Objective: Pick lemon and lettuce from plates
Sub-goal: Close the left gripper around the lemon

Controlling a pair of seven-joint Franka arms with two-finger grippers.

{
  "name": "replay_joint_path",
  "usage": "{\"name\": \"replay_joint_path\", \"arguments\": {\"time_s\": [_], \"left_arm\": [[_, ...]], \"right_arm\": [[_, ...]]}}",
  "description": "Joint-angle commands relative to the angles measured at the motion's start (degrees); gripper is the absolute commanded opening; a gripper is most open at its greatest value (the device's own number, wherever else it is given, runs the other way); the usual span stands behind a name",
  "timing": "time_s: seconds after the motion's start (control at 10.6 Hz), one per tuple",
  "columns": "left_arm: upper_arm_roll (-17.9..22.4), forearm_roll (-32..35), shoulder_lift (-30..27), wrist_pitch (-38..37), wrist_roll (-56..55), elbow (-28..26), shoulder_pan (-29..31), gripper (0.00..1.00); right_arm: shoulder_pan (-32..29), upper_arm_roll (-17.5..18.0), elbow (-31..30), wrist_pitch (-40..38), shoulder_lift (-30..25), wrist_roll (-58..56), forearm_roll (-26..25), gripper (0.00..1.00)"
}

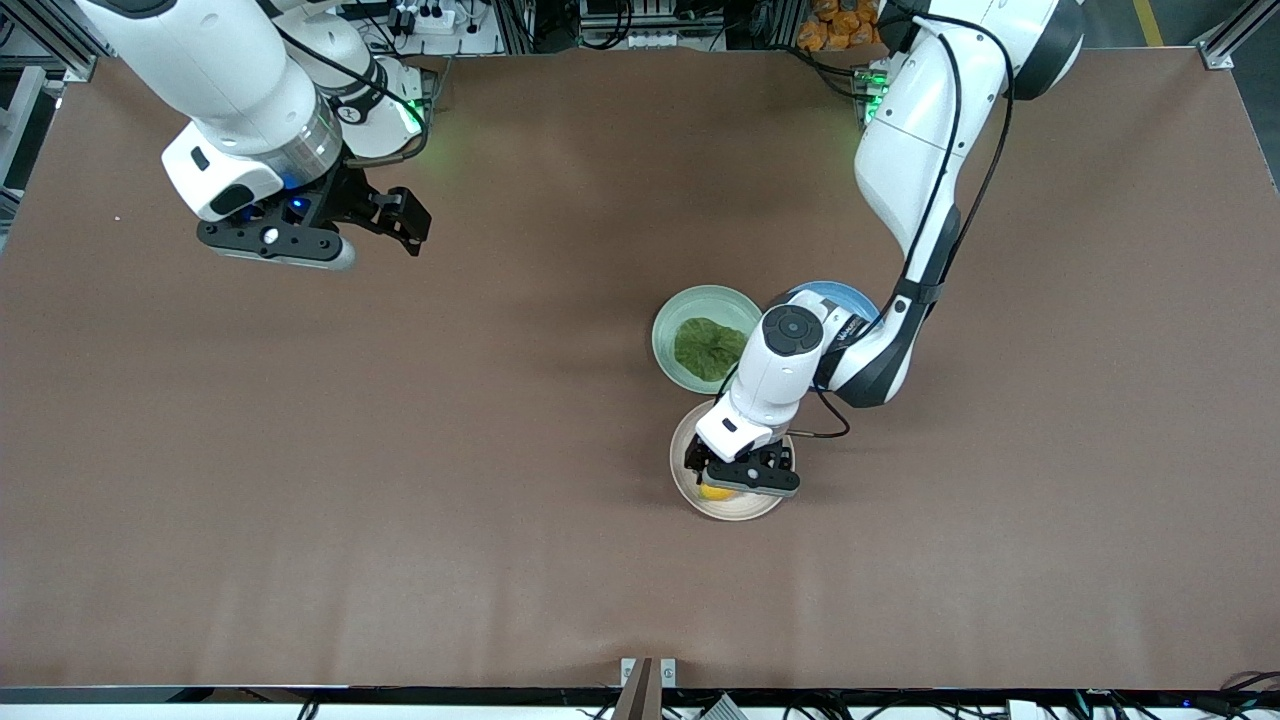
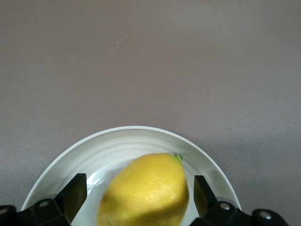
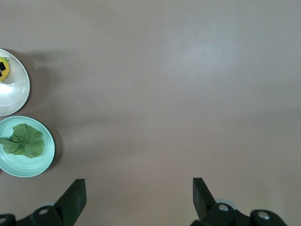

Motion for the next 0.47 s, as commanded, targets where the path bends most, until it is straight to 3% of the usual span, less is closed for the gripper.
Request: {"name": "replay_joint_path", "arguments": {"time_s": [0.0, 0.09, 0.19, 0.28, 0.38], "left_arm": [[0.69, 1.35, 0.72, 1.04, -0.69, 0.26, -0.55, 1.0], [0.6, 0.83, 0.81, 1.04, -1.91, 0.26, -0.55, 0.71], [0.6, 0.38, 0.82, 1.04, -6.54, 0.35, -0.64, 0.14], [0.6, 0.55, 0.82, 1.04, -8.76, 0.35, -1.07, 0.0], [0.6, 0.47, 0.73, 1.04, -8.87, 0.35, -1.08, 0.0]], "right_arm": [[0.57, -0.13, 1.35, -0.62, 0.7, 1.19, -1.11, 1.0], [0.57, -0.13, 1.35, -0.62, 0.7, 1.19, -1.46, 1.0], [0.57, -0.13, 1.35, -0.62, 0.7, 1.19, -1.47, 1.0], [0.57, -0.13, 1.35, -0.62, 0.7, 1.19, -1.47, 1.0], [0.57, -0.13, 1.35, -0.62, 0.7, 1.19, -1.47, 1.0]]}}
